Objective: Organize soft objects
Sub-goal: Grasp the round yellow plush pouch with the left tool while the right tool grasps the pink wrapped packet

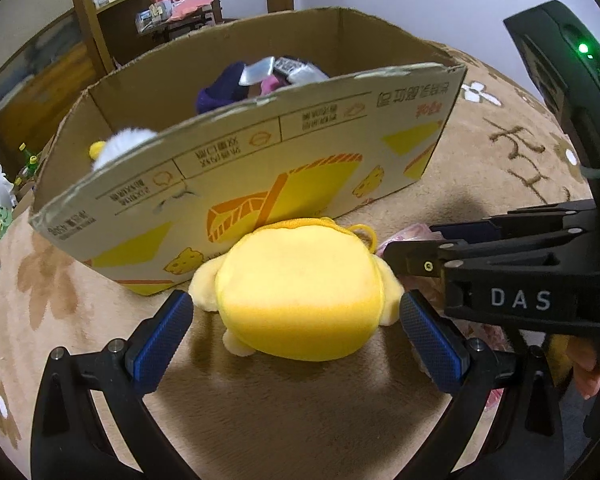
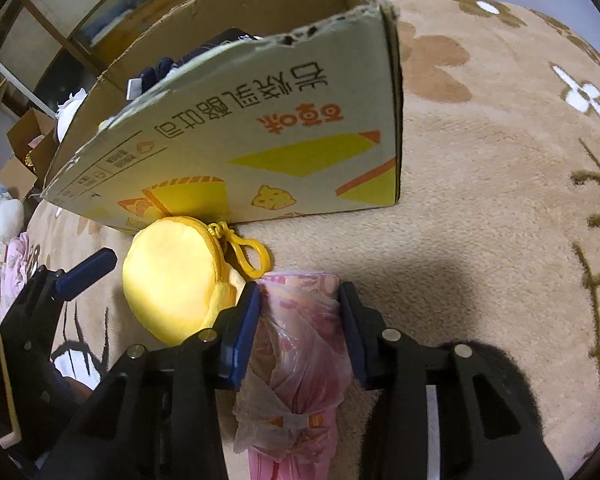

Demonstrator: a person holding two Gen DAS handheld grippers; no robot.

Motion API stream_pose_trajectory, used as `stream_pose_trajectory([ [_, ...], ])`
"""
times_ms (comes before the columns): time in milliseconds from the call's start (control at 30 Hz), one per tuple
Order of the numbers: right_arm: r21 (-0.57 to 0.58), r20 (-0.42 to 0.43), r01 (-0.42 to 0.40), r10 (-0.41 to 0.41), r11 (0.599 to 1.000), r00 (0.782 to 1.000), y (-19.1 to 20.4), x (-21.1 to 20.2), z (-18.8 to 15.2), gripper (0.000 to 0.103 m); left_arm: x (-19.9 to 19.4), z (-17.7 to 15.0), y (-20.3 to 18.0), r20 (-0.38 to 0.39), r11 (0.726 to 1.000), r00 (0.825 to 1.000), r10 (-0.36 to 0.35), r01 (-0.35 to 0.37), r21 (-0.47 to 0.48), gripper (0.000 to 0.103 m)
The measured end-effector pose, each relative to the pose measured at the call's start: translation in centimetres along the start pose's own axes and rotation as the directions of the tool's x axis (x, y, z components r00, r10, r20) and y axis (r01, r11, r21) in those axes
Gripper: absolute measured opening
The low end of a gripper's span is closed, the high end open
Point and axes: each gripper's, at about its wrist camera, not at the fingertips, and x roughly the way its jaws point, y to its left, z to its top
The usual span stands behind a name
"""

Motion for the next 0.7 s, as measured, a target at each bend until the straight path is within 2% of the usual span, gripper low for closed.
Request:
stream_pose_trajectory([
  [300,0.022,-0.009,-0.023,0.023,0.999,1.0,-0.7,0.7,0.1,0.043,2.0,0.0,0.5,-0.04,1.0,0.999,0.006,-0.007,-0.021,0.102],
  [567,0.019,-0.01,-0.013,0.013,1.0,1.0,0.0,1.5,0.3,0.044,2.5,-0.1,0.4,-0.031,1.0,0.999,-0.005,0.004,-0.022,0.102],
  [700,-0.019,0.018,0.016,-0.015,1.0,1.0,0.9,1.2,0.1,0.041,2.3,-0.4,0.8,-0.026,0.999,0.999,-0.03,0.03,-0.031,0.092],
])
